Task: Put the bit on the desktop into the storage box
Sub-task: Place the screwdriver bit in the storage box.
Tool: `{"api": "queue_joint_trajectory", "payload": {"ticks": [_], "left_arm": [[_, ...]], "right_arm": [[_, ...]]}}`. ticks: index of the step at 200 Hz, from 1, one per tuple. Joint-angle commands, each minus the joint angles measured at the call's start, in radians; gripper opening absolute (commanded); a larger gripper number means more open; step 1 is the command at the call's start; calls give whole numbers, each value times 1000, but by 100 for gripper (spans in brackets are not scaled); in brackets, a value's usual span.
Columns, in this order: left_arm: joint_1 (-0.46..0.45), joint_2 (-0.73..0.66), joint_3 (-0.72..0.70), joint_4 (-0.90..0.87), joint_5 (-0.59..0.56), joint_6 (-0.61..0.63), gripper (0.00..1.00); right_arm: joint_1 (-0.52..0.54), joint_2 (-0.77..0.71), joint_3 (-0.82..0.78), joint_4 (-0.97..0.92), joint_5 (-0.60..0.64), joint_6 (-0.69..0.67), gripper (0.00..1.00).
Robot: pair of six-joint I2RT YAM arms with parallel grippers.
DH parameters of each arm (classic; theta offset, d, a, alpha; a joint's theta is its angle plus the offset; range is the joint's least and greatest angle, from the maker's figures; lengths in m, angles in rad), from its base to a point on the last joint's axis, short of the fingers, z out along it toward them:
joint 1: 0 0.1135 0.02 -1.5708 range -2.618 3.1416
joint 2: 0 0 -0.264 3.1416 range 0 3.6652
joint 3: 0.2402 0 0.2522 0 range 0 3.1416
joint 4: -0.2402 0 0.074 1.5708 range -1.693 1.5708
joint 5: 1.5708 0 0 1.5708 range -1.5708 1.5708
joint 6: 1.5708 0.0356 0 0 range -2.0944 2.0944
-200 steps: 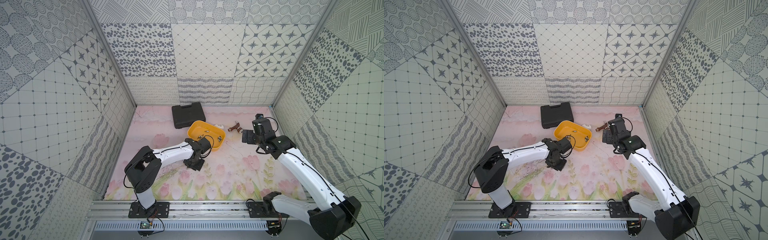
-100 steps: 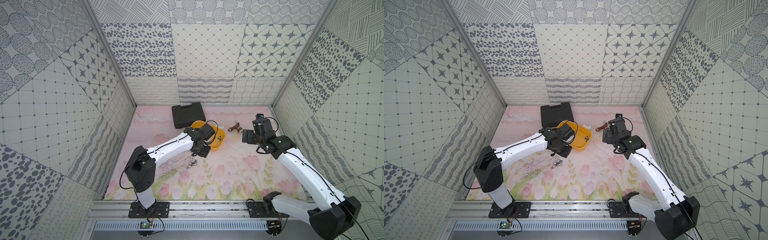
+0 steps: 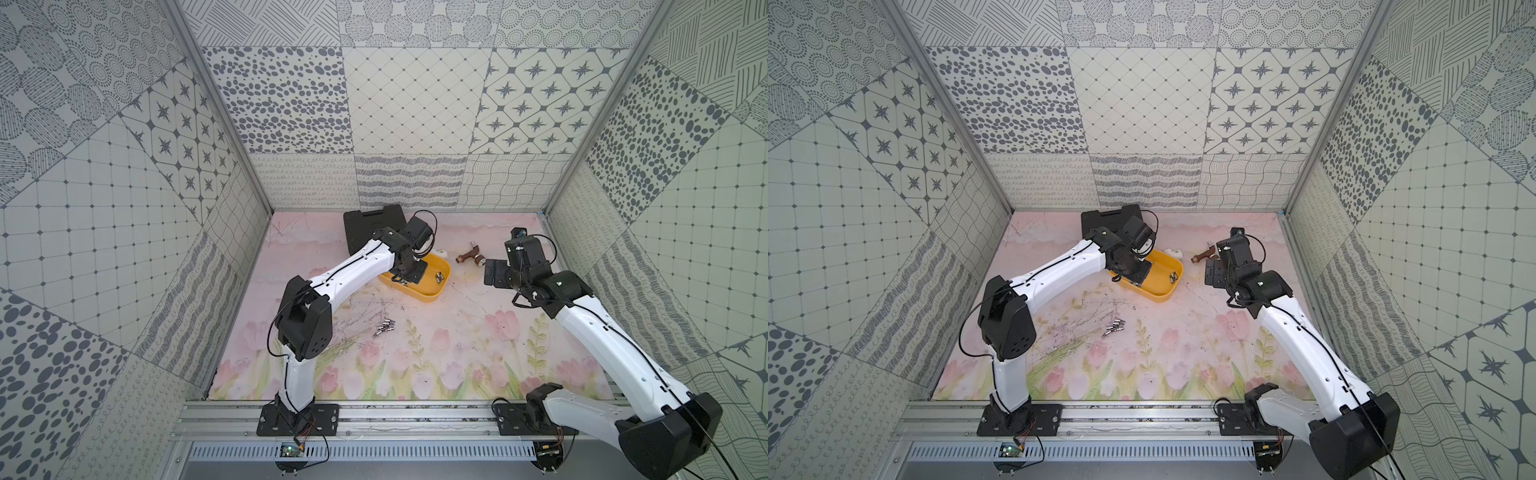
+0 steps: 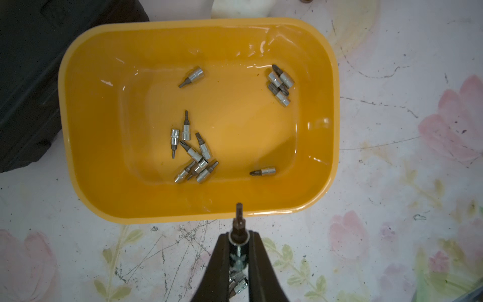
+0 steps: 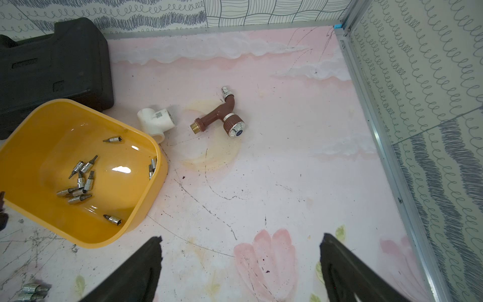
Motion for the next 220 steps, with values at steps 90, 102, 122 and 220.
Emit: {"api": "queue_joint_trajectory", "payload": {"ticks": [90, 102, 122, 220], "left_arm": [[44, 305, 301, -106, -1, 82, 13], [45, 330, 324, -112, -4, 81, 13], [45, 375, 365, -132, -10, 80, 13], [45, 459, 409, -160, -24, 76, 16]], "right_arm": [[-4, -40, 1, 34, -50, 42, 97], [-4, -43, 0, 34, -52, 47, 96], [-4, -47, -4, 33, -50, 51, 96], [-4, -44, -9, 33, -57, 51, 97]]}}
